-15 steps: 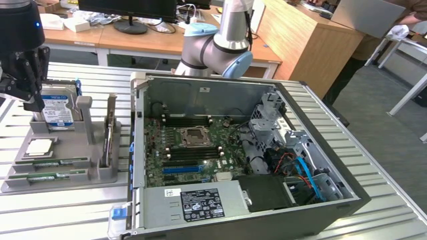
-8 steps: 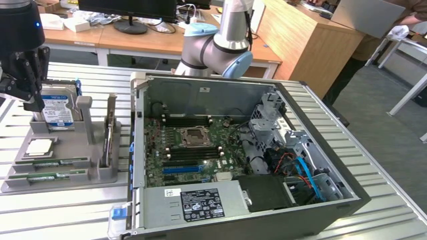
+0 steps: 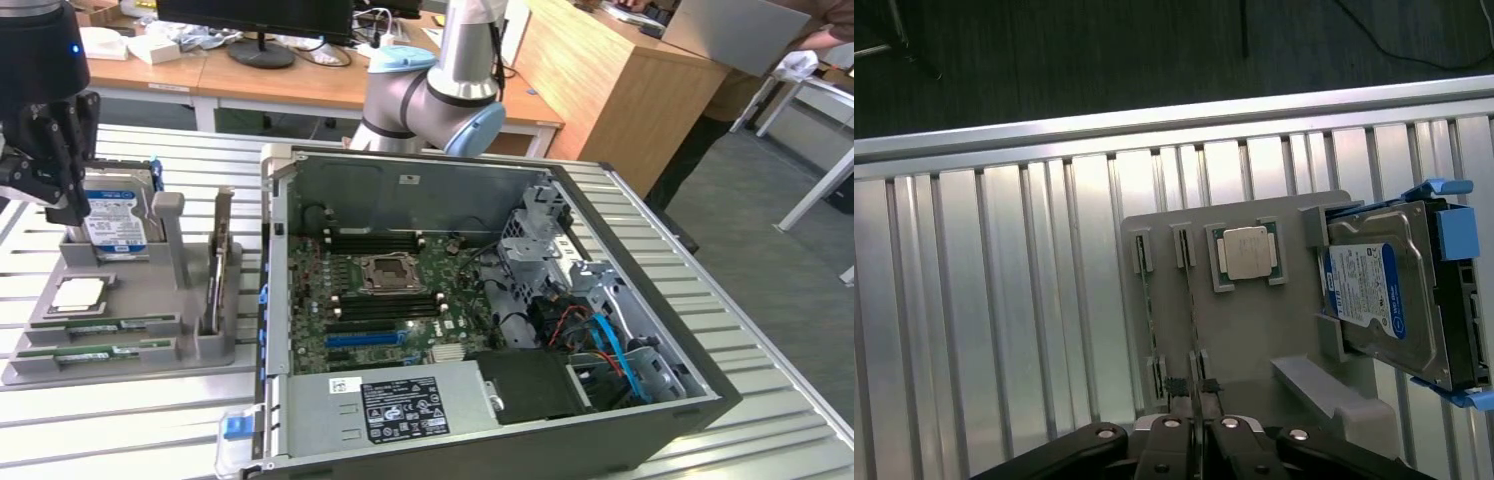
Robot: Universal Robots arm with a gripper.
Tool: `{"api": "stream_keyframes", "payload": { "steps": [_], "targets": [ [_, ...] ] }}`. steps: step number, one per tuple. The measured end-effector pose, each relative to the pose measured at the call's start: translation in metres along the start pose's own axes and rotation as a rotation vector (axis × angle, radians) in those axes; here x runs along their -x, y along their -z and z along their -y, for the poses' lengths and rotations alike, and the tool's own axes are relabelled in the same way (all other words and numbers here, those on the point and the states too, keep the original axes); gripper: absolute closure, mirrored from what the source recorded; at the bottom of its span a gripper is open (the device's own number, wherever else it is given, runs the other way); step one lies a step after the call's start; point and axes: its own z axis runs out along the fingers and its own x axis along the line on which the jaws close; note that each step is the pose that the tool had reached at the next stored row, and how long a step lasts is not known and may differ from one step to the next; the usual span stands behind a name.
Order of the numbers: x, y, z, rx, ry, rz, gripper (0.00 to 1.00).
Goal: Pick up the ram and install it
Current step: 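Pick up the ram and move it above insertion slot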
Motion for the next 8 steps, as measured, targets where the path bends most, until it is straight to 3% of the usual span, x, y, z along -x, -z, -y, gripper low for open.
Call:
{"api": "stream_keyframes", "payload": {
  "steps": [4,8],
  "targets": [
    [0.0000,0.0000,0.0000,0.0001,0.000,0.0000,0.70],
    [0.0000,0.0000,0.0000,0.0000,0.000,0.0000,0.70]
  ]
}}
